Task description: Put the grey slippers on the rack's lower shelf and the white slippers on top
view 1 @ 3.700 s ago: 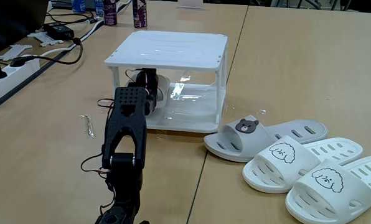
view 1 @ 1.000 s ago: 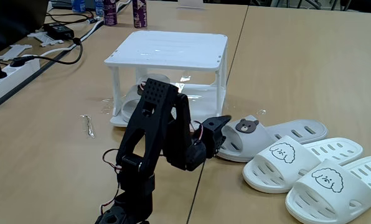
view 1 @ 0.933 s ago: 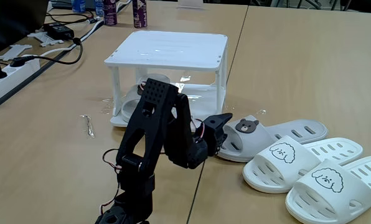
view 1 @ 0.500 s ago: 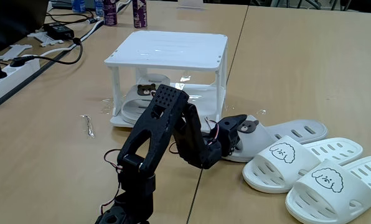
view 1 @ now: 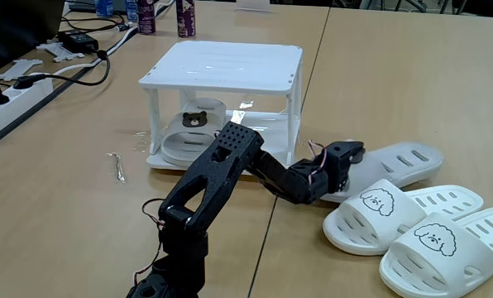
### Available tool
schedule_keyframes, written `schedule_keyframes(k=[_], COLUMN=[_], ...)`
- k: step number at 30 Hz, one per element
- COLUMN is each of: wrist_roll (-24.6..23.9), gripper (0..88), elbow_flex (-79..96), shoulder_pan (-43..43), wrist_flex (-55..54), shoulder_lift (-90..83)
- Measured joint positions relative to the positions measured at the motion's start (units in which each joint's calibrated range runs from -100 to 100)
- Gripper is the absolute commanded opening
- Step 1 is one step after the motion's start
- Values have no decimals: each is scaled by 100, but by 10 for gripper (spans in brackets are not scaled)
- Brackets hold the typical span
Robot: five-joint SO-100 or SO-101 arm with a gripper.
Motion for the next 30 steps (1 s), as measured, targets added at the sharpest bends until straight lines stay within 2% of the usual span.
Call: schedule_keyframes(k=[5, 12, 24, 30], wrist_roll=[0, 0, 0, 0], gripper=[7, 7, 7, 7], elbow_flex=[-54, -54, -54, 72], shoulder_pan=[0, 97, 82, -367], wrist_flex=[1099, 2506, 5991, 6936], shoulder_lift=[-561, -2606, -6252, -7678])
